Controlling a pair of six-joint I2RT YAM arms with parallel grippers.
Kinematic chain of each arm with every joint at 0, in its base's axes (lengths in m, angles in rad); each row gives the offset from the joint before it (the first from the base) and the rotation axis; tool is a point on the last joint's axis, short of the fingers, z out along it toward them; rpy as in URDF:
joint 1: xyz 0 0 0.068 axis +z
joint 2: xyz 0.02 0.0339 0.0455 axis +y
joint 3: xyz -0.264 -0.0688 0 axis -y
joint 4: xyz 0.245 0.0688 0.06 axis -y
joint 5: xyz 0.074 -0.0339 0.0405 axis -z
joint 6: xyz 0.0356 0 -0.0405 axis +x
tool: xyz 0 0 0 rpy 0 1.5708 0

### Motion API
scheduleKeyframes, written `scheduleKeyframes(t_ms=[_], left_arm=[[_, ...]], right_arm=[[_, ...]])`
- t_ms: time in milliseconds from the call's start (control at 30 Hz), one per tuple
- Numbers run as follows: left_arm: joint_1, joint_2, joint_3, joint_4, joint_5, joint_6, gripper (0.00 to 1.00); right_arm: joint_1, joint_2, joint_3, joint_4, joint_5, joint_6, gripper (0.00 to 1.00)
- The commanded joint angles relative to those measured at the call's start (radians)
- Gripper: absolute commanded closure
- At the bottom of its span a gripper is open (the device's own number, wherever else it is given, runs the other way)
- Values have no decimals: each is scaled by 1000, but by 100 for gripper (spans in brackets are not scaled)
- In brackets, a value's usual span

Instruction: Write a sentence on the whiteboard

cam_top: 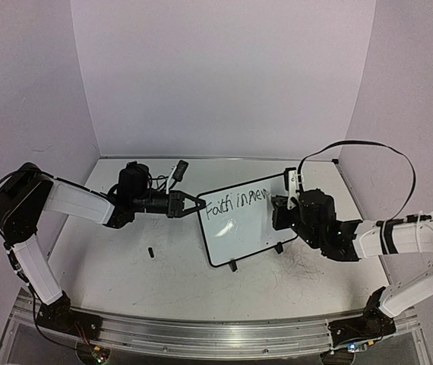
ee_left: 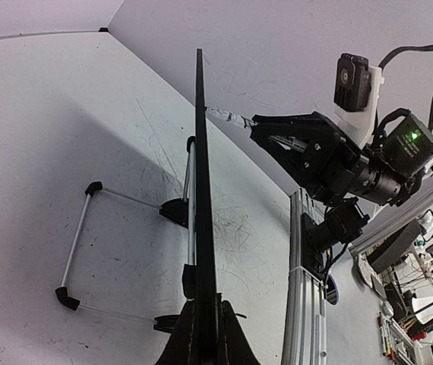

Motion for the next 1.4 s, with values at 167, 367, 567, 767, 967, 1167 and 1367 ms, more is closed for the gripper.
scheduleKeyframes(t_ms=[167,367,567,767,967,1167,1367], left_arm=[[-38,-19,30,-21,91,-3,100],[-38,-16,32,-21,94,-4,100],[-39,-18,31,-21,93,-3,100],[-41,-18,32,-21,94,-4,100],[-41,-17,32,-21,94,-3,100],[-41,-18,32,-21,91,-2,100],[-41,-13,32,-21,88,-1,100]], right_arm=[[-8,-39,-45,-42,1,34,100],[-8,-13,-9,-30,16,16,100],[-8,14,35,-15,36,-2,100],[-21,44,67,-5,52,-13,100],[-34,51,78,-4,56,-20,100],[-34,-65,14,2,-8,-32,100],[-35,-275,-118,-1,-42,-63,100]])
